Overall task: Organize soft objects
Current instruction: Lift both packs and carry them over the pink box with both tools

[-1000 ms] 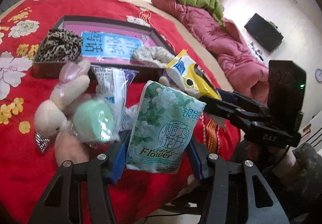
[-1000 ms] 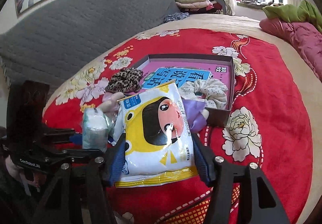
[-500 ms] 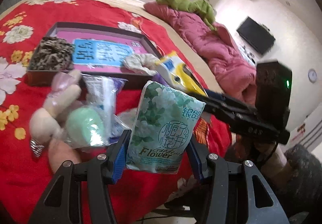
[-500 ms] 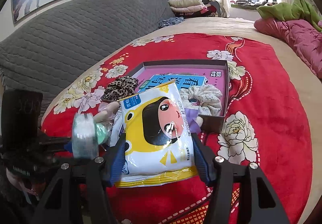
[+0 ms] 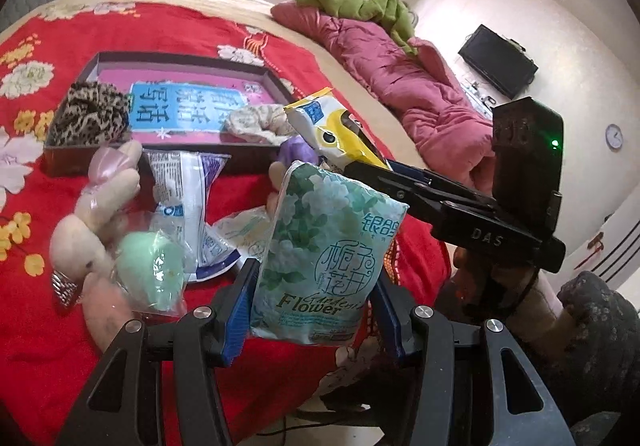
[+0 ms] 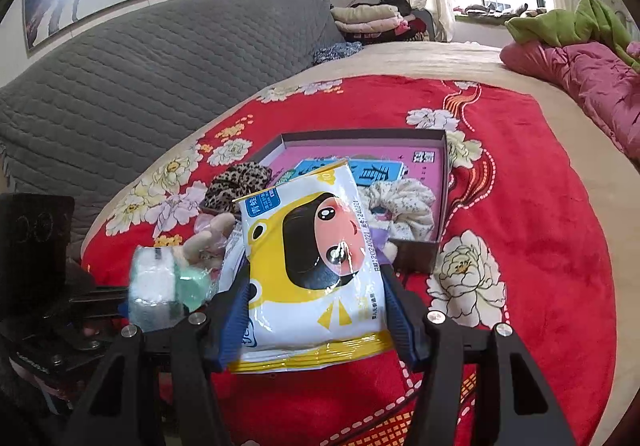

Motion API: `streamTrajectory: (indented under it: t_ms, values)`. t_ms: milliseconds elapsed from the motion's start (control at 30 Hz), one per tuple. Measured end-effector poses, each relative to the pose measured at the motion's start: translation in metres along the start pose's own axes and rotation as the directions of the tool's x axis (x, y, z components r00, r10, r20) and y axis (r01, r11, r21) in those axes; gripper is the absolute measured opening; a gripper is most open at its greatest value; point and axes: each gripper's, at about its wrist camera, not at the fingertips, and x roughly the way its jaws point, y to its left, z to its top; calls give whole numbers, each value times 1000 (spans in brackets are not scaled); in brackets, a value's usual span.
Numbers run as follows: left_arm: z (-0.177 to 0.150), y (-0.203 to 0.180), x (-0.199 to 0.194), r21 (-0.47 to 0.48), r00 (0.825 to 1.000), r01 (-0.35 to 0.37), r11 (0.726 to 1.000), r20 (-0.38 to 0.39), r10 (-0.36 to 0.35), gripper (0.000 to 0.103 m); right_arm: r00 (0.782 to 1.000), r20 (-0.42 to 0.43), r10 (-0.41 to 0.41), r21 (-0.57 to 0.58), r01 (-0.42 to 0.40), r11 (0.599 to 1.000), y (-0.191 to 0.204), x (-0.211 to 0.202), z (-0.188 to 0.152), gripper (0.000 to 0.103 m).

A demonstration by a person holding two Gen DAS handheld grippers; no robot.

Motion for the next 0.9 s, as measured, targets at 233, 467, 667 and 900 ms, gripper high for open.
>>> streamTrajectory:
  t_ms: [233, 467, 667, 900]
  values:
    - [10, -1, -18, -26, 998, 15, 1000, 62, -14, 55, 998, 68, -18, -12, 19, 1000, 3, -9, 7, 60]
    - [29, 3, -30, -24, 990, -69, 997, 120, 72, 55, 993, 111, -40, -8, 41, 999, 3, -12, 12, 60]
    - [43, 13, -31, -42, 977, -145, 989, 152, 150, 55, 992, 117, -56, -15, 58, 998, 4, -10, 13, 60]
    - [57, 33, -37, -73, 961, -200, 977, 179, 210, 55, 990, 117, -73, -8, 74, 997, 3, -3, 17, 60]
